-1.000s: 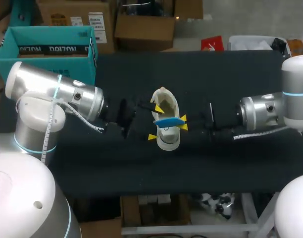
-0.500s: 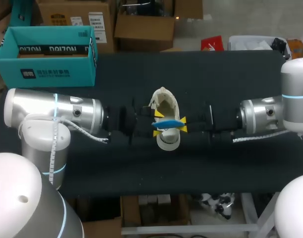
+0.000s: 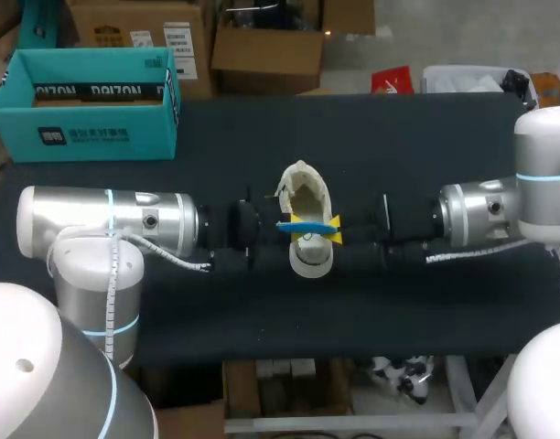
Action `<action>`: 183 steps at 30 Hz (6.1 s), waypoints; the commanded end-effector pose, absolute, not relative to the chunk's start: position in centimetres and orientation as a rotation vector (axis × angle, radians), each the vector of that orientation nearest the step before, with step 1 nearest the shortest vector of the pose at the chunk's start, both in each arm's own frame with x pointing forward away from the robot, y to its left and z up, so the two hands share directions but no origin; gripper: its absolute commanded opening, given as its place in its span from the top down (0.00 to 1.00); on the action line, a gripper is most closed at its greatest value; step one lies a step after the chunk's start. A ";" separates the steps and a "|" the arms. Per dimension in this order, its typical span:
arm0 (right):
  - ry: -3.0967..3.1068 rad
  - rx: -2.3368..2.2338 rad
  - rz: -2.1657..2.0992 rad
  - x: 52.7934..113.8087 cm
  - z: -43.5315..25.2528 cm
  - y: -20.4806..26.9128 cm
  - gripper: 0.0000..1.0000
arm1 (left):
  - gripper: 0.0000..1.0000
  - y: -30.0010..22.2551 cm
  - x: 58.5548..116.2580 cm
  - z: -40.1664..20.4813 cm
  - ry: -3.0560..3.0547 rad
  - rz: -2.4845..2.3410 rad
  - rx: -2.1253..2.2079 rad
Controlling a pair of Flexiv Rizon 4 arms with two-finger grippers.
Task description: Open the shoe tongue, take the insole out of the shoe, put the insole back into the shoe, and pack the shoe into the shoebox
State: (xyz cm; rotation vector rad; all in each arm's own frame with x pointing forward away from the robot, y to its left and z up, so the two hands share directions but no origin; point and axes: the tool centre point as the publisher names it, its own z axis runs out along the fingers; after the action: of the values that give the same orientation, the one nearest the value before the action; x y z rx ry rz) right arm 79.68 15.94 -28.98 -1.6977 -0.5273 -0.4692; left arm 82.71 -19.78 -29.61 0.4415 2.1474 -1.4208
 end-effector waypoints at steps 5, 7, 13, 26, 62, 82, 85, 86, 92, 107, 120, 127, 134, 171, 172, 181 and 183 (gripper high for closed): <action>-0.537 -1.685 -0.475 79.7 -29.4 15.9 0.00 | 1.00 -20.1 83.3 -30.2 2.113 -1.389 0.408; -0.543 -1.699 -0.480 79.5 -29.2 15.7 0.00 | 1.00 -19.9 83.5 -30.2 2.119 -1.379 0.426; -0.532 -1.730 -0.496 79.2 -29.0 15.1 0.00 | 1.00 -19.4 84.2 -30.4 2.144 -1.369 0.466; -0.525 -1.774 -0.515 80.0 -30.2 14.4 0.00 | 1.00 -18.8 86.1 -30.8 2.284 -1.412 0.778; -0.536 -1.851 -0.620 81.9 -31.8 15.2 0.51 | 1.00 -19.7 85.6 -32.6 2.245 -1.330 0.970; -0.606 -1.898 -0.678 82.9 -32.0 15.8 1.00 | 1.00 -20.1 86.4 -33.1 2.258 -1.321 0.975; -0.615 -1.909 -0.688 83.1 -32.3 15.8 1.00 | 1.00 -20.1 86.9 -33.1 2.261 -1.322 0.976; -0.617 -1.907 -0.691 83.2 -32.4 15.8 1.00 | 1.00 -20.1 87.1 -33.2 2.261 -1.322 0.975; -0.621 -1.928 -0.704 83.8 -33.6 16.0 1.00 | 1.00 -20.1 88.4 -33.4 2.269 -1.324 0.980; -0.611 -1.937 -0.695 86.1 -36.2 16.2 1.00 | 1.00 -20.5 90.6 -35.3 2.354 -1.325 0.989; -0.606 -1.946 -0.718 85.4 -35.7 15.7 1.00 | 0.47 -18.1 88.0 -33.8 2.272 -1.412 1.020; -0.605 -1.948 -0.725 85.2 -35.5 15.4 1.00 | 0.66 -18.0 86.1 -32.9 2.201 -1.472 1.049; -0.613 -1.941 -0.715 85.5 -35.6 15.6 1.00 | 0.80 -19.1 85.4 -33.1 2.178 -1.492 1.047; -0.701 -2.023 -0.727 84.6 -34.2 18.2 1.00 | 1.00 -19.9 87.2 -34.2 2.184 -1.390 0.922; -0.707 -2.025 -0.725 85.0 -34.5 18.2 1.00 | 1.00 -20.0 87.6 -34.4 2.193 -1.390 0.916; -0.701 -2.045 -0.704 87.2 -35.9 17.7 1.00 | 1.00 -20.4 89.6 -35.5 2.251 -1.380 0.884; -0.696 -2.044 -0.704 87.3 -36.0 17.6 1.00 | 1.00 -20.3 89.6 -35.5 2.254 -1.381 0.887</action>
State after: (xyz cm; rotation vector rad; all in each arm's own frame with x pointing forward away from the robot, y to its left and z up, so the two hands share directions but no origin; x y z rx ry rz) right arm 86.55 17.20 -35.43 -2.0534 -0.6953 -0.7114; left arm 89.31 -19.66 -35.34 0.8789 2.2519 -1.3698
